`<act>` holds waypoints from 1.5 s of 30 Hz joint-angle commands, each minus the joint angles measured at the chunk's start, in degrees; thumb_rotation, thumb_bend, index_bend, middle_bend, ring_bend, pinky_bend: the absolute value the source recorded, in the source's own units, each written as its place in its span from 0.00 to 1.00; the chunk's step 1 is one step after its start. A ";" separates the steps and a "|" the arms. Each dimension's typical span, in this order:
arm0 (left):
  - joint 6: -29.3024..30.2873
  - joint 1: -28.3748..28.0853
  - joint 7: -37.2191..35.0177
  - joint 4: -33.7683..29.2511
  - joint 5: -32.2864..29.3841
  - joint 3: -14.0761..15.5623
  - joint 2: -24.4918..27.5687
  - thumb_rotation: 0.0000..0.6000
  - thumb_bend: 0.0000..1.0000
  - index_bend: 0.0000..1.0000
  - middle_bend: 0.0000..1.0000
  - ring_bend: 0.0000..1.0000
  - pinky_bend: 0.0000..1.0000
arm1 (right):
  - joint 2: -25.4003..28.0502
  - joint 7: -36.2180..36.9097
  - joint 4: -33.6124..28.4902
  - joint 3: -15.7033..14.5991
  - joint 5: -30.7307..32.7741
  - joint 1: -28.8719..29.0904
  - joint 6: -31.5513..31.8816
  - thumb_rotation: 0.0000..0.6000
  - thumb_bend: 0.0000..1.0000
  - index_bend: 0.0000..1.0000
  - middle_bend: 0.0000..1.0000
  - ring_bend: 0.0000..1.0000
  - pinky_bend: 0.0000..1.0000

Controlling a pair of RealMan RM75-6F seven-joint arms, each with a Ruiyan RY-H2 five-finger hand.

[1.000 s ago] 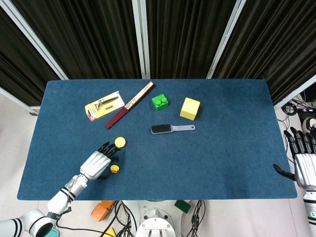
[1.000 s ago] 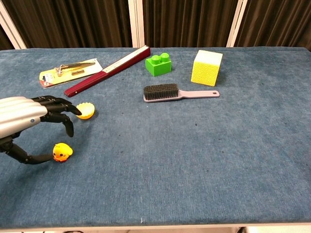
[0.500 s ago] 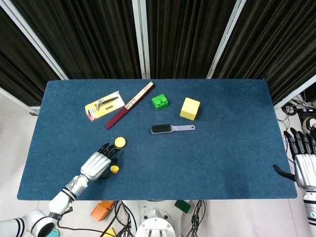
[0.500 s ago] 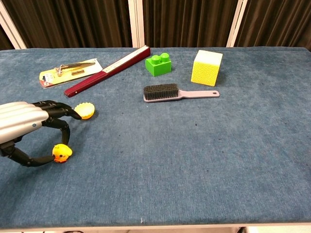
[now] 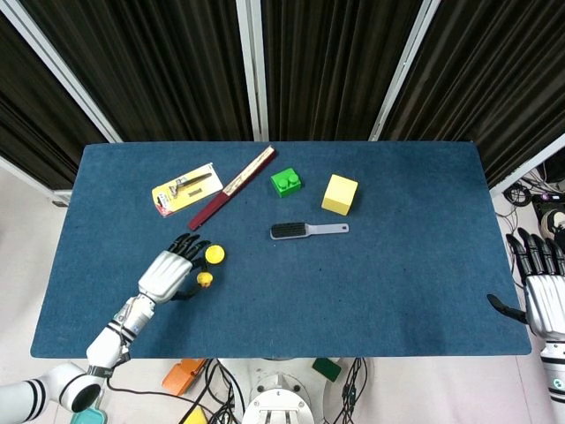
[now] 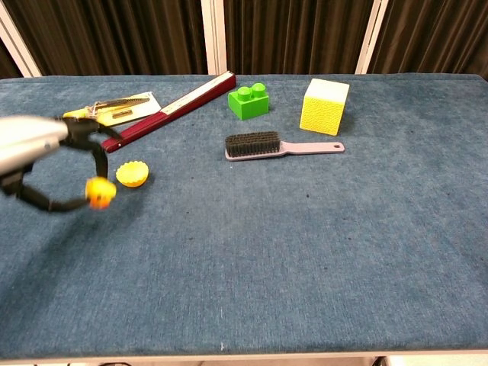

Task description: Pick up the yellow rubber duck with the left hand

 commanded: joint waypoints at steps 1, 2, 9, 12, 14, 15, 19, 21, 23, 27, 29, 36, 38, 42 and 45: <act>-1.36 -2.10 0.32 0.44 -3.25 -3.08 -0.40 1.00 0.42 0.53 0.11 0.01 0.00 | 0.03 -0.04 -0.06 0.05 0.05 0.08 -0.11 1.00 0.22 0.00 0.00 0.00 0.00; -1.82 -2.62 0.88 0.72 -4.02 -3.66 -0.71 1.00 0.42 0.53 0.11 0.01 0.00 | 0.04 -0.05 -0.07 0.07 0.08 0.09 -0.14 1.00 0.22 0.00 0.00 0.00 0.00; -6.23 -6.23 5.61 3.22 -10.52 -6.34 -3.72 1.00 0.41 0.53 0.11 0.01 0.00 | -0.01 0.26 0.17 0.05 0.40 -0.07 -0.17 1.00 0.22 0.00 0.00 0.00 0.00; -7.37 -7.22 6.92 4.21 -12.64 -6.70 -4.90 1.00 0.41 0.53 0.11 0.01 0.00 | -0.06 0.52 0.42 0.03 0.66 -0.25 -0.10 1.00 0.22 0.00 0.00 0.00 0.00; -7.84 -7.72 7.57 4.81 -13.71 -6.76 -5.52 1.00 0.41 0.53 0.11 0.01 0.00 | -0.09 0.70 0.56 0.01 0.71 -0.32 -0.08 1.00 0.22 0.00 0.00 0.00 0.00; -7.96 -7.91 7.87 5.07 -14.06 -6.75 -5.73 1.00 0.41 0.53 0.11 0.01 0.00 | -0.09 0.76 0.61 0.00 0.69 -0.35 -0.04 1.00 0.22 0.00 0.00 0.00 0.00; -8.03 -8.37 9.32 5.70 -15.32 -6.48 -6.13 1.00 0.41 0.53 0.11 0.01 0.00 | -0.10 0.85 0.70 0.01 0.71 -0.38 -0.04 1.00 0.22 0.00 0.00 0.00 0.00; -7.85 -8.42 9.75 5.51 -15.76 -6.29 -6.04 1.00 0.41 0.53 0.11 0.01 0.00 | -0.16 0.85 0.74 0.02 0.74 -0.38 -0.06 1.00 0.22 0.00 0.00 0.00 0.00; -7.71 -8.49 10.27 5.36 -16.00 -5.99 -5.93 1.00 0.40 0.53 0.11 0.01 0.00 | -0.21 0.84 0.76 0.01 0.77 -0.33 -0.20 1.00 0.22 0.00 0.00 0.00 0.00; -7.82 -8.78 10.85 5.15 -16.64 -5.62 -5.89 1.00 0.40 0.51 0.11 0.01 0.00 | -0.26 0.76 0.73 0.02 0.70 -0.28 -0.23 1.00 0.22 0.00 0.00 0.00 0.00; -7.81 -8.90 10.82 5.09 -16.87 -5.48 -5.94 1.00 0.40 0.50 0.11 0.01 0.00 | -0.24 0.70 0.70 0.03 0.72 -0.34 -0.17 1.00 0.22 0.00 0.00 0.00 0.00; -7.89 -9.44 10.98 5.08 -17.08 -4.90 -6.12 1.00 0.39 0.45 0.11 0.00 0.00 | -0.17 0.65 0.58 0.05 0.80 -0.41 -0.15 1.00 0.22 0.00 0.00 0.00 0.00; -7.90 -9.56 11.25 5.11 -17.27 -4.72 -6.14 1.00 0.39 0.44 0.11 0.00 0.00 | -0.19 0.62 0.57 0.04 0.78 -0.41 -0.15 1.00 0.22 0.00 0.00 0.00 0.00; -7.95 -9.70 11.68 5.02 -17.93 -4.50 -6.08 1.00 0.39 0.40 0.11 0.00 0.00 | -0.20 0.66 0.61 0.05 0.85 -0.40 -0.25 1.00 0.22 0.00 0.00 0.00 0.00; -8.12 -9.77 11.85 4.66 -18.41 -4.28 -5.81 1.00 0.39 0.37 0.10 0.00 0.00 | -0.21 0.69 0.62 0.08 0.96 -0.36 -0.38 1.00 0.22 0.00 0.00 0.00 0.00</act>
